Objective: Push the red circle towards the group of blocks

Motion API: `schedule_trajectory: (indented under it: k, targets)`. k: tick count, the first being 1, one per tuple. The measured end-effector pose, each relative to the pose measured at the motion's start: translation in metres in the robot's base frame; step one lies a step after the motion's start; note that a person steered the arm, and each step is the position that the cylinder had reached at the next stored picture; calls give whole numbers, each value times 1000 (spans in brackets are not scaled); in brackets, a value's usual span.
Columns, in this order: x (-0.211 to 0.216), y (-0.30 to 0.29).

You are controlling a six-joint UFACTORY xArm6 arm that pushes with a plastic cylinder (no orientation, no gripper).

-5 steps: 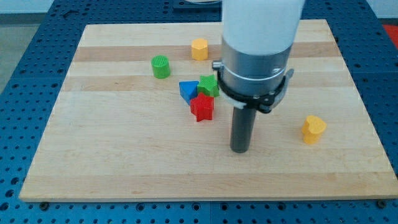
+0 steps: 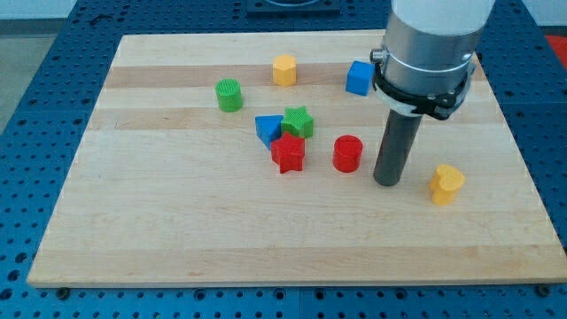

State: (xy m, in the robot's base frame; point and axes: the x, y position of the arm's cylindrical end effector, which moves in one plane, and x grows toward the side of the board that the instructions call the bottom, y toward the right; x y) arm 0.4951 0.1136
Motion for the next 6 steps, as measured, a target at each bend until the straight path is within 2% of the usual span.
schedule_trajectory:
  k: [5,6]
  targets:
    - [-28,-31]
    - [8,5]
